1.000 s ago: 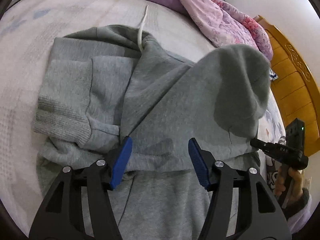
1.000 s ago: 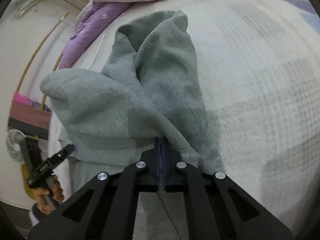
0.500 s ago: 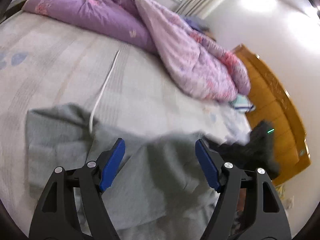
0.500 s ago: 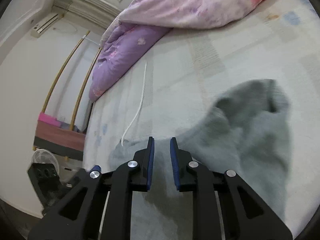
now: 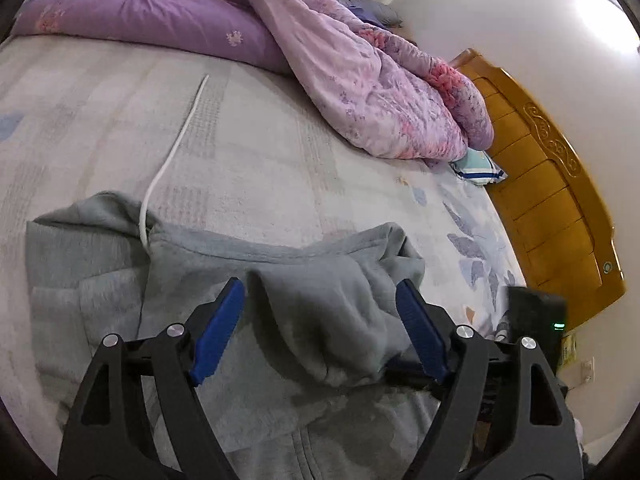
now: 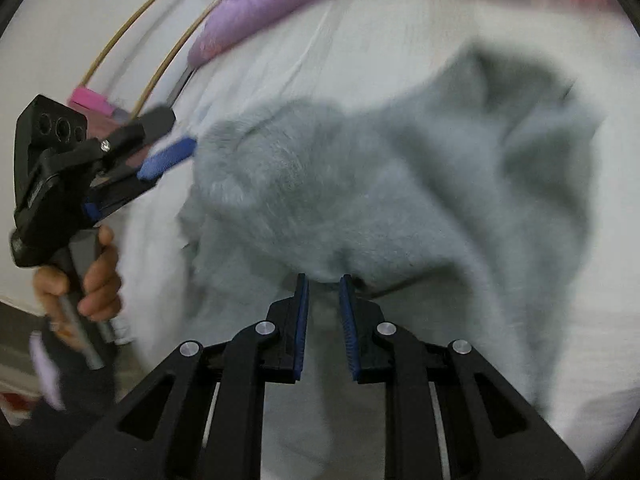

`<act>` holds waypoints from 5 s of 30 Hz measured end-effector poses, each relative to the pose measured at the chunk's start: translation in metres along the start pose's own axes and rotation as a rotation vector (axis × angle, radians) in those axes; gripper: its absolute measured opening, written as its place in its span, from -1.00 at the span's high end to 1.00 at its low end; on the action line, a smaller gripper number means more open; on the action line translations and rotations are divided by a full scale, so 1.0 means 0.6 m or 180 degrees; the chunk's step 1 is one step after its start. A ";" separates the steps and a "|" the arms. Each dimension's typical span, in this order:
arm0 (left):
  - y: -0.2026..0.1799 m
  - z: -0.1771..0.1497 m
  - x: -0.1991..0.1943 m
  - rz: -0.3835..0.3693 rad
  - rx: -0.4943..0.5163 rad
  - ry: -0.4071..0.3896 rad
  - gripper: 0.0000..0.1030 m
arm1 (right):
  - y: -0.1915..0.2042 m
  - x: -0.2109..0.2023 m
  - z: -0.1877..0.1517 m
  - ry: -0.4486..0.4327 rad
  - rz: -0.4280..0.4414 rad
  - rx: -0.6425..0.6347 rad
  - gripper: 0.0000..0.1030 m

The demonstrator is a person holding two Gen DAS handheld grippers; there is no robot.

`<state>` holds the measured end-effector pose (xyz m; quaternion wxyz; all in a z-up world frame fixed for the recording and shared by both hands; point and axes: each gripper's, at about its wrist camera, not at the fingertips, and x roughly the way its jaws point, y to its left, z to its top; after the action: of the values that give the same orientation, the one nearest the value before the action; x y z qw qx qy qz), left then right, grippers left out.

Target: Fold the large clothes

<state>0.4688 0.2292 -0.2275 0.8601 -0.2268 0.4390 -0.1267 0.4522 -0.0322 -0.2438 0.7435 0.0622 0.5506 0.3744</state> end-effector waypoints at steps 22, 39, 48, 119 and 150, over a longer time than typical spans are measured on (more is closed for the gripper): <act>0.000 -0.037 -0.050 -0.0123 0.0034 0.0108 -0.15 | 0.075 -0.020 -0.009 -0.0375 -0.0231 -0.0893 0.93; -0.034 -0.241 -0.009 -0.0060 -0.0096 0.0762 -0.47 | 0.022 0.029 -0.208 0.0412 -0.0182 -0.0499 0.82; 0.019 -0.307 0.012 -0.0022 -0.0406 0.0668 -0.46 | -0.007 -0.044 -0.164 -0.0374 0.0164 0.0103 0.81; 0.072 -0.445 -0.281 0.0421 -0.0912 -0.0262 0.89 | 0.034 -0.154 -0.350 -0.0793 0.0224 0.1269 0.90; 0.042 -0.451 -0.265 0.0994 -0.0205 -0.0057 -0.20 | 0.061 -0.150 -0.372 -0.0838 -0.0792 0.0878 0.51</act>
<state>0.1566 0.2421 -0.2678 0.8655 -0.1844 0.4650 0.0248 0.2310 -0.1336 -0.2416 0.8338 0.1431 0.4983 0.1896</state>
